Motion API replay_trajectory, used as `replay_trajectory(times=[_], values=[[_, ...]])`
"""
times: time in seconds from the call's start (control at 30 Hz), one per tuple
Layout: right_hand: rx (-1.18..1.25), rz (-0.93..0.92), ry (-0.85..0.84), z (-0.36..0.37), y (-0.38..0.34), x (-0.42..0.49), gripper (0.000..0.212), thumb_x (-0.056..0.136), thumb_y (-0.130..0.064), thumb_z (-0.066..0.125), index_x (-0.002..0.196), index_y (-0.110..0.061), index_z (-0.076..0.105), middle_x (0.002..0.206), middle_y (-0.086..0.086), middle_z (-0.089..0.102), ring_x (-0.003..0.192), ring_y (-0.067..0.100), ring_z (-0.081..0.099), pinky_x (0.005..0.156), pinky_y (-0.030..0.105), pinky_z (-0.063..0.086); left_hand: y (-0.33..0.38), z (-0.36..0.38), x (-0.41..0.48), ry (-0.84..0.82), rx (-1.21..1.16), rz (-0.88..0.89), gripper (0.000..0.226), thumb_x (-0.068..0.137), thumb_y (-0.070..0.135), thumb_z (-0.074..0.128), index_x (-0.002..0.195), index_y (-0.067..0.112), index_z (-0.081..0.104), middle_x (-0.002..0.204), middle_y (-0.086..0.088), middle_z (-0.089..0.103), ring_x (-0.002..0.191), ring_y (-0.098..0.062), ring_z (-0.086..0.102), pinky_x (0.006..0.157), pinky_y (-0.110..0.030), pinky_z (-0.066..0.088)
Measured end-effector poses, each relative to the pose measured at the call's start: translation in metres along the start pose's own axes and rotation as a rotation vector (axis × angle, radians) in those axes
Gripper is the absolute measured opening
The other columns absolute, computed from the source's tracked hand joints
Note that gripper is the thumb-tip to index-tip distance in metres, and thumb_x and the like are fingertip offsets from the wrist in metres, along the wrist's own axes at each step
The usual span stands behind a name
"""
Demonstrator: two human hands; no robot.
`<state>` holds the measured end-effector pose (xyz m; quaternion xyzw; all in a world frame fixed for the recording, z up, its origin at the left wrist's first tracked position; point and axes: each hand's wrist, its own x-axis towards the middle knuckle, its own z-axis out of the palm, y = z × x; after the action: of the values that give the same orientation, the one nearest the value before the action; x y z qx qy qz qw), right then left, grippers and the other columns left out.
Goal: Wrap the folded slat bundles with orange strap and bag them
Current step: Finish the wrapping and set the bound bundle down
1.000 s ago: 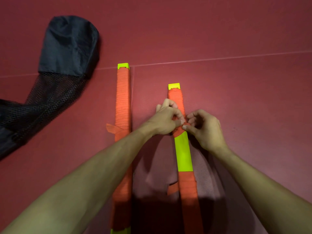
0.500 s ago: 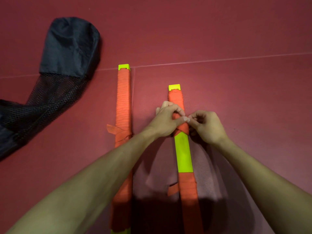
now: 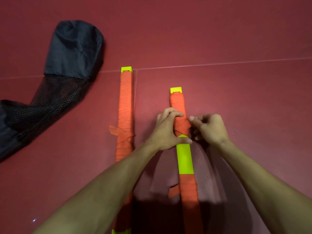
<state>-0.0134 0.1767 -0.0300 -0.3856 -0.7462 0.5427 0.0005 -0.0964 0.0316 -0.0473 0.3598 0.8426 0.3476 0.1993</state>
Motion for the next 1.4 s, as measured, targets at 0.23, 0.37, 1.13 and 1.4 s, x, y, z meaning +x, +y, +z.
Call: replay_trajectory(times=[0.23,0.37,1.13,1.4], values=[[0.033,-0.019,-0.032,0.002,0.000,0.003,0.019,0.083,-0.009,0.076,0.073,-0.008,0.060,0.064,0.011,0.064,0.042,0.016,0.061,0.049,0.031,0.054,0.004,0.016,-0.005,0.122,0.077,-0.008,0.093,0.053,0.040,0.094,0.131,0.013,0.051,0.139,-0.007,0.041,0.128,-0.027,0.039,0.104,-0.024,0.024],[0.149,0.030,-0.076,-0.003,0.002,0.001,0.025,0.087,-0.004,0.070,0.065,-0.009,0.058,0.059,0.009,0.066,0.055,0.024,0.062,0.059,0.038,0.054,0.000,0.017,-0.006,0.151,0.074,0.004,0.089,0.053,0.039,0.092,0.128,0.010,0.052,0.136,-0.009,0.044,0.126,-0.029,0.044,0.100,-0.021,0.023],[0.569,0.023,-0.168,0.001,-0.011,-0.021,0.030,0.090,0.010,0.057,0.068,-0.005,0.043,0.084,0.011,0.064,0.066,0.013,0.069,0.063,0.030,0.061,0.022,0.025,-0.034,0.296,-0.431,-0.224,0.098,0.062,-0.013,0.078,0.149,0.011,0.040,0.152,0.008,0.032,0.134,0.010,0.030,0.108,-0.002,0.021],[0.690,0.057,-0.219,0.005,-0.011,-0.023,0.031,0.093,0.009,0.052,0.068,-0.006,0.042,0.086,0.013,0.069,0.071,0.018,0.071,0.065,0.035,0.062,0.023,0.022,-0.043,0.345,-0.535,-0.286,0.101,0.061,-0.008,0.077,0.147,0.026,0.037,0.147,0.028,0.034,0.140,0.003,0.038,0.117,-0.029,0.036]])
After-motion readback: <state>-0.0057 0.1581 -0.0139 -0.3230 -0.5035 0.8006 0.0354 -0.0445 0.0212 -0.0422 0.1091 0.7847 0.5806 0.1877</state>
